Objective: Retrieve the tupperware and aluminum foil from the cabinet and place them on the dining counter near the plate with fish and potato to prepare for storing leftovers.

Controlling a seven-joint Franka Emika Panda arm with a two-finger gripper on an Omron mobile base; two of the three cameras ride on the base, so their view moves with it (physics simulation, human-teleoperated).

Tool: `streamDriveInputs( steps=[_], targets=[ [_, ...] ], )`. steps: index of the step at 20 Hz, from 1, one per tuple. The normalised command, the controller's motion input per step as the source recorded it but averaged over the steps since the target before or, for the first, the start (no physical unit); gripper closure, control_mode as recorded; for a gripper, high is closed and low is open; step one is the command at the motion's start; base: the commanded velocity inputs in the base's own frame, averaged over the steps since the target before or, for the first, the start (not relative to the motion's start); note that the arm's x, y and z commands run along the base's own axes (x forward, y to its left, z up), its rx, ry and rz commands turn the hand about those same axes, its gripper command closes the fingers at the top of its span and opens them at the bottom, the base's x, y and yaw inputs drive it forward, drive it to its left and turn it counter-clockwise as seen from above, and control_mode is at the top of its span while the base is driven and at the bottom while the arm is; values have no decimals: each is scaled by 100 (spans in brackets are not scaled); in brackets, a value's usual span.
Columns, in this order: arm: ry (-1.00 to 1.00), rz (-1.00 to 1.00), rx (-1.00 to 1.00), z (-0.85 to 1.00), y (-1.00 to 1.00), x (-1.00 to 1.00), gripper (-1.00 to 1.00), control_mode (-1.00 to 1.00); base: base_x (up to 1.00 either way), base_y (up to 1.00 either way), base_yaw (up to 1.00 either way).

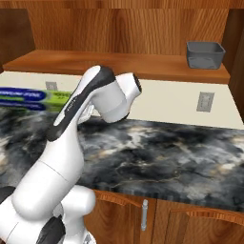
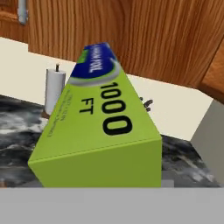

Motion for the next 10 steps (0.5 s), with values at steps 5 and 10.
streamDriveInputs(
  steps=[5,10],
  targets=[
    [33,-14,-29,-66,-24,-57,100,-100,0,0,0],
    [22,-33,-5,-22,-40,-15,100,-100,0,0,0]
  ],
)
